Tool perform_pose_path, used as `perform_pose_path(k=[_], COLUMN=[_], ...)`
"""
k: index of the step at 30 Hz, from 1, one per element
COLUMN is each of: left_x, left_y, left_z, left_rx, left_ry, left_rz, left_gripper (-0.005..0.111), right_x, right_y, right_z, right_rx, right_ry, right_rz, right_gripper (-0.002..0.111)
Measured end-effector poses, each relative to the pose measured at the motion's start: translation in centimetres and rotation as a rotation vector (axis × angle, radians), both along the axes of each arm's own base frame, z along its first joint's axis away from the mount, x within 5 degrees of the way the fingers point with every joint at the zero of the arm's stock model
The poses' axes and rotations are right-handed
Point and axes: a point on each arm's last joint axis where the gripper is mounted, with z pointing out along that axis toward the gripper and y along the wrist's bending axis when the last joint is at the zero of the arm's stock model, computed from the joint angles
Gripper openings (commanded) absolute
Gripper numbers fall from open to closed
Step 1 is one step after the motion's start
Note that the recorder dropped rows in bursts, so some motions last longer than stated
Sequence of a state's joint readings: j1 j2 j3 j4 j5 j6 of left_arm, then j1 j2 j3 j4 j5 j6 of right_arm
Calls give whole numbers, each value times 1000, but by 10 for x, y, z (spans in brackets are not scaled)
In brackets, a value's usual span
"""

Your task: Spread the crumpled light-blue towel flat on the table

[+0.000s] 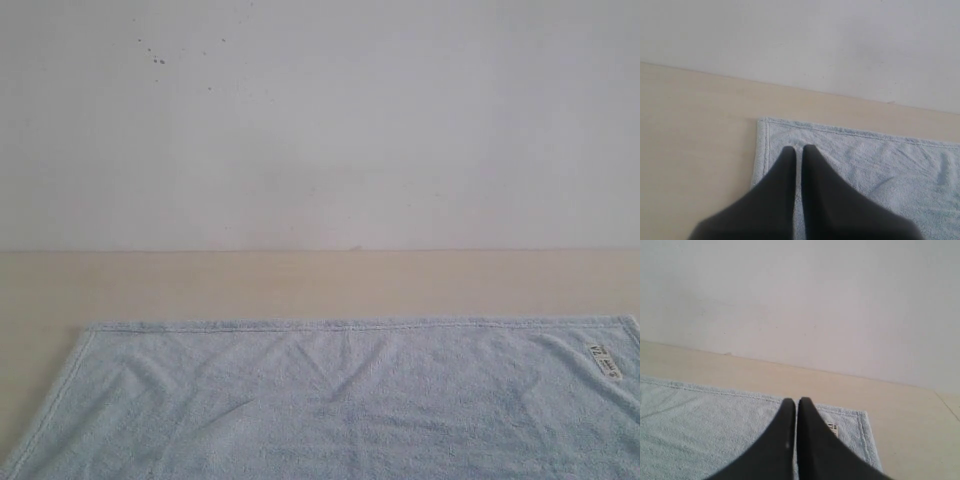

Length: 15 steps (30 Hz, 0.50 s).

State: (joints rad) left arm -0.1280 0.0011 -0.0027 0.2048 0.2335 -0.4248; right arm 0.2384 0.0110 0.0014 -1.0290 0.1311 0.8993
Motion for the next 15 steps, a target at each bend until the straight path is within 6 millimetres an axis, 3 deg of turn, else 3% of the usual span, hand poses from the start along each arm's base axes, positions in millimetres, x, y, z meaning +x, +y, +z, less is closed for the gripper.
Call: perform_pose_path(k=[7,12,15], left_x=[0,0,0], left_y=[0,0,0], left_z=[0,0,0], left_rx=[0,0,0], left_ry=[0,0,0], left_rz=[0,0,0], left_gripper=[4,4,4], right_x=[-1,-3,-4], right_y=[2,-1,0], right_z=[0,-21,-25], right_rx=[37,165,160], right_ry=[1,249,298], right_rz=[19,-29,-39], right_gripper=[1,1,1])
